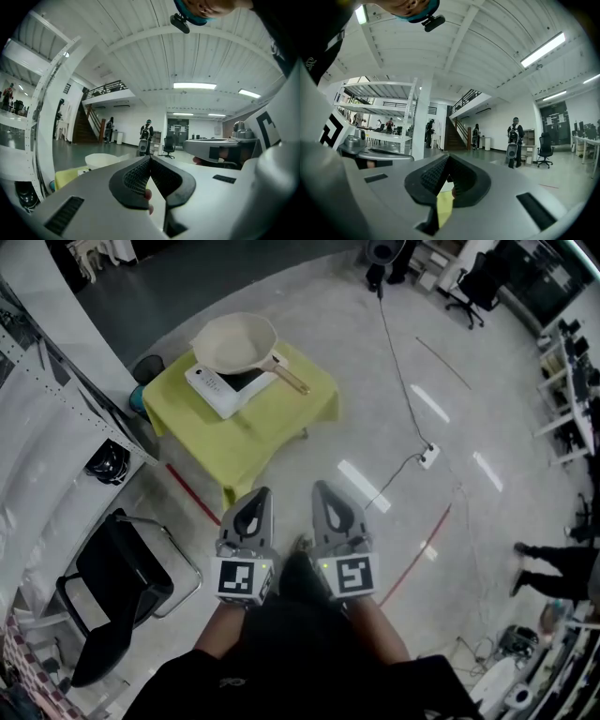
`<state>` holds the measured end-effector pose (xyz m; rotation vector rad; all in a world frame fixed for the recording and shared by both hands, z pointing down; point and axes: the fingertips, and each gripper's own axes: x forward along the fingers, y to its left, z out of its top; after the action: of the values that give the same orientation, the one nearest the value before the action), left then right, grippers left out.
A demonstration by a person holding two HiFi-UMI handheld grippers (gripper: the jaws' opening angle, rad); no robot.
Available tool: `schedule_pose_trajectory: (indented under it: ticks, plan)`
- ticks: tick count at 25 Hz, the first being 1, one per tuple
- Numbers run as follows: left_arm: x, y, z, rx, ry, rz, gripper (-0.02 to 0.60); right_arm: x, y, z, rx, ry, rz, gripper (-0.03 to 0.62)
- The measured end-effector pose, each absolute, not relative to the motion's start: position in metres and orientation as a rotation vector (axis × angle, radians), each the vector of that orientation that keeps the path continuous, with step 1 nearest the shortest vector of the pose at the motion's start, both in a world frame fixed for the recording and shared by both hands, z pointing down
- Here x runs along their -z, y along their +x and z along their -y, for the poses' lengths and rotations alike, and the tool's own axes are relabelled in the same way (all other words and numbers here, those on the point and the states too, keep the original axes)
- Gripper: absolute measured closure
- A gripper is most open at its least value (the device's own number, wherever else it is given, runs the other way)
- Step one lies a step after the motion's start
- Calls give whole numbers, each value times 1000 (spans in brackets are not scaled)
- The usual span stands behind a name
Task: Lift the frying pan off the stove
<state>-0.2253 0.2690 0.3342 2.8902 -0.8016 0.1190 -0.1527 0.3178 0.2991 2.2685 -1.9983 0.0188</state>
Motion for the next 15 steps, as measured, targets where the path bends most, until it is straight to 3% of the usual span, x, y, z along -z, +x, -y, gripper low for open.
schedule_pose_trajectory:
  ticks: [15]
  plan:
    - [-362, -105, -210, -269, 2799, 880, 538, -342, -30, -263, -254, 2051, 2140, 579]
